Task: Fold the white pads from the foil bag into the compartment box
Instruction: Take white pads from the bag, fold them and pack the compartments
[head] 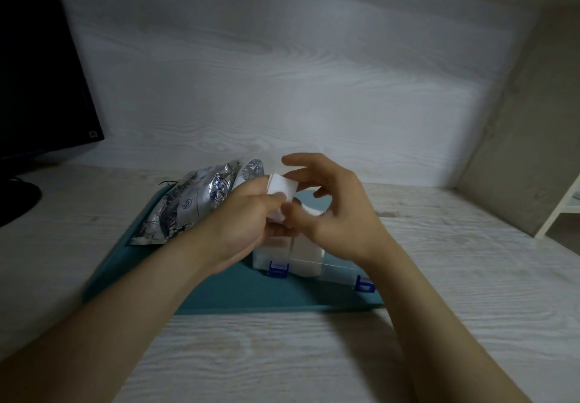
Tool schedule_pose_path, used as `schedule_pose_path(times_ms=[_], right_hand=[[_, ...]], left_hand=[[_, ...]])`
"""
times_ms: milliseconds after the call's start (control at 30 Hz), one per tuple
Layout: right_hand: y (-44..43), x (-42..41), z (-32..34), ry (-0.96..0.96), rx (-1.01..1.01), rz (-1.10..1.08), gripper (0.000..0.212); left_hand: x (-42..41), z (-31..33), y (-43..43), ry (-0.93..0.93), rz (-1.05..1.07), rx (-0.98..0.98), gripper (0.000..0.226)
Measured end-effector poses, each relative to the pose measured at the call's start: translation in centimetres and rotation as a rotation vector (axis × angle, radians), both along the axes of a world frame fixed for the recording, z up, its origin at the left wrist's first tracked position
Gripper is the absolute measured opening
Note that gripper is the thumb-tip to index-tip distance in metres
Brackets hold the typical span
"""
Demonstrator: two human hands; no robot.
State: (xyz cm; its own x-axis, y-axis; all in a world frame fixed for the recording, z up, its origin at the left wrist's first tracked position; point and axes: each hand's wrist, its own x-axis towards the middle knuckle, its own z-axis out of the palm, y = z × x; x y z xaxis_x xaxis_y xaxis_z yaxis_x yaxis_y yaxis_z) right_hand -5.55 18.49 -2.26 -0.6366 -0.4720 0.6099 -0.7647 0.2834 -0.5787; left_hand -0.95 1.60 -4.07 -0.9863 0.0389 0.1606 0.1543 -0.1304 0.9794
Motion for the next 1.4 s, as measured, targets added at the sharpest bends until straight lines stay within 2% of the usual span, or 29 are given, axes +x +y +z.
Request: schedule_pose_path(times_ms=[67, 167, 267, 400, 533, 633, 667, 733, 800, 933, 1167, 1300, 1400], right_hand=[[0.3, 0.0, 0.5, -0.095, -0.07, 0.042, 0.042], [0.6, 0.2, 1.0, -0.249, -0.19, 0.131, 0.034], [0.8, 0.0, 1.1, -0.252, -0.152, 0.068, 0.026], [1.5, -0.7, 1.1, -0.389, -0.194, -0.177, 0.024], [3.2, -1.2, 1.6, -0.517, 0.0, -0.304, 0.01], [4.4, -1.2, 2.2, -0.541, 0.079, -0.287, 0.007], [4.6, -1.1, 2.4, -0.552, 0.133, -0.282, 0.005], [4.7, -0.9, 2.5, -0.525, 0.279, -0.312, 0.005], [4.5, -0.9, 2.3, -0.452, 0.369, -0.369, 0.008], [4.2, -0.7, 1.9, -0.427, 0.497, -0.413, 0.015], [3.2, -0.7, 0.9, -0.302, 0.711, -0.537, 0.029], [2.9, -0.8, 0.4, -0.135, 0.745, -0.58, 0.02], [3.2, -0.6, 0.7, -0.104, 0.783, -0.566, 0.018]], left_hand=[[-0.1, -0.1, -0.2, 0.022, -0.006, -0.036, 0.033], [0.1, -0.1, -0.2, 0.059, -0.033, -0.101, 0.025], [0.2, -0.1, 0.2, 0.122, -0.021, -0.205, 0.027], [0.0, -0.7, 0.2, 0.23, 0.186, -0.437, 0.049], [0.7, -1.1, 0.2, 0.39, 0.188, -0.707, 0.033], [1.0, -1.7, 0.9, 0.49, 0.125, -0.892, 0.01], [1.0, -1.8, 1.1, 0.503, 0.101, -0.943, 0.011], [0.8, -2.3, 1.1, 0.506, 0.075, -1.033, 0.027], [0.5, -2.8, 1.0, 0.525, 0.073, -1.084, 0.034], [0.1, -3.2, 1.2, 0.548, 0.118, -1.086, 0.025], [0.1, -3.4, 1.5, 0.596, 0.127, -1.081, 0.022], [0.3, -3.4, 1.5, 0.641, 0.125, -1.088, 0.018], [0.5, -2.8, 1.5, 0.725, 0.176, -1.04, 0.012]])
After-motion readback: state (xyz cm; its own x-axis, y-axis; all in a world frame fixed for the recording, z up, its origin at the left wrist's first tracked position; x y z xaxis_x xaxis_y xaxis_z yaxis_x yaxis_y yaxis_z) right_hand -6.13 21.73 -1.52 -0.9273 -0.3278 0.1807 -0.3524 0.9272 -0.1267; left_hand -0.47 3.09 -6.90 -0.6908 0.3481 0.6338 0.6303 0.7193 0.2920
